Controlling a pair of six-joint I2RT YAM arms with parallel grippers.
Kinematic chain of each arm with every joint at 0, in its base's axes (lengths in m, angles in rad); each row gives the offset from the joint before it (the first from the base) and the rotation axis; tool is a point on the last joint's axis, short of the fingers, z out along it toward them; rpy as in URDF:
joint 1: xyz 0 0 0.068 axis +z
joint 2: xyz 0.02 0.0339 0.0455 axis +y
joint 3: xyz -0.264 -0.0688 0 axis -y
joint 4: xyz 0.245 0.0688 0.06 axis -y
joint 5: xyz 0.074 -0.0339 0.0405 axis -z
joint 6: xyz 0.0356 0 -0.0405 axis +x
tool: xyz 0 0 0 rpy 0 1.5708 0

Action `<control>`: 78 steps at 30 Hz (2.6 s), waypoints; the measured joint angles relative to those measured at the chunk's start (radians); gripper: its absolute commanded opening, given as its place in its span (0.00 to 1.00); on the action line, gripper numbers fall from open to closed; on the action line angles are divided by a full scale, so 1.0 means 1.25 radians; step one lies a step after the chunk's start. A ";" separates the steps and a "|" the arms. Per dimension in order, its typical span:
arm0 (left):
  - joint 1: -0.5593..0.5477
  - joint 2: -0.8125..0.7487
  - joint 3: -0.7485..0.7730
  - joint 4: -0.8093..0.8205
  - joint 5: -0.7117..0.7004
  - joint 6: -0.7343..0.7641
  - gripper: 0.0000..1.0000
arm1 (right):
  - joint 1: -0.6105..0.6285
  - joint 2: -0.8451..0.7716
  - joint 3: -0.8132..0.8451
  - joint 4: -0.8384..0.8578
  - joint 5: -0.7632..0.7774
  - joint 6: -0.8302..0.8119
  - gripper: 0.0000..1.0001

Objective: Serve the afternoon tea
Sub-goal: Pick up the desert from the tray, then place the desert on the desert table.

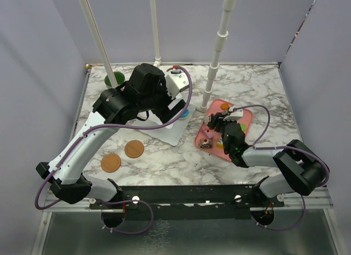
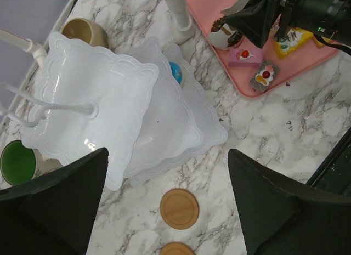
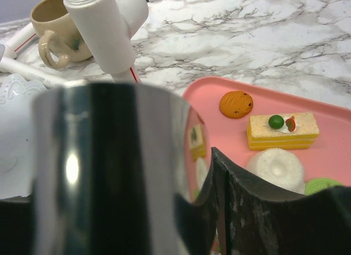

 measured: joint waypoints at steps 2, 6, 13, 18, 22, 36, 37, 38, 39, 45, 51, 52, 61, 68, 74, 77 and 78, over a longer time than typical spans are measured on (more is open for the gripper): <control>0.000 0.000 0.000 0.000 0.000 0.000 0.91 | 0.000 0.003 0.001 0.005 -0.008 0.000 0.49; 0.000 -0.001 0.000 0.000 0.000 0.000 0.91 | 0.000 -0.001 0.001 0.006 -0.030 -0.008 0.44; 0.000 -0.003 0.000 0.000 0.000 0.001 0.91 | 0.000 -0.110 0.001 -0.032 -0.109 -0.023 0.43; 0.000 -0.003 0.000 0.000 0.000 0.004 0.91 | 0.016 -0.185 0.001 -0.060 -0.150 -0.013 0.43; 0.000 -0.003 0.000 0.000 0.000 0.004 0.91 | 0.056 -0.182 0.001 -0.071 -0.175 0.000 0.43; 0.000 -0.004 0.018 0.001 0.000 0.011 0.91 | 0.149 0.019 0.092 -0.017 -0.232 0.009 0.42; 0.000 -0.004 0.018 0.001 0.000 0.012 0.90 | 0.153 0.039 0.098 -0.003 -0.233 0.009 0.42; 0.000 -0.004 0.018 0.001 0.000 0.012 0.91 | 0.155 0.058 0.105 0.008 -0.236 0.009 0.42; 0.000 -0.004 0.019 0.000 -0.001 0.013 0.91 | 0.158 0.078 0.110 0.021 -0.239 0.009 0.42; 0.000 -0.005 0.023 0.000 -0.001 0.015 0.91 | 0.160 0.173 0.132 0.116 -0.249 0.012 0.42; 0.000 -0.010 0.023 -0.001 -0.001 0.016 0.90 | 0.160 0.222 0.157 0.148 -0.258 0.013 0.43; 0.000 -0.011 0.023 -0.001 0.000 0.016 0.91 | 0.160 0.227 0.160 0.151 -0.259 0.013 0.45; 0.000 -0.013 0.023 -0.001 0.000 0.019 0.91 | 0.161 0.265 0.171 0.177 -0.259 0.014 0.64; 0.000 -0.013 0.023 -0.001 -0.001 0.019 0.92 | 0.163 0.244 0.164 0.165 -0.258 0.012 0.72; 0.000 -0.013 0.023 -0.001 0.000 0.019 0.92 | 0.163 0.147 0.151 0.110 -0.256 -0.002 0.73; 0.000 -0.013 0.023 -0.001 0.000 0.020 0.92 | 0.163 0.079 0.142 0.069 -0.243 -0.001 0.73; 0.000 -0.013 0.023 -0.001 0.000 0.020 0.92 | 0.163 0.052 0.137 0.052 -0.233 -0.001 0.73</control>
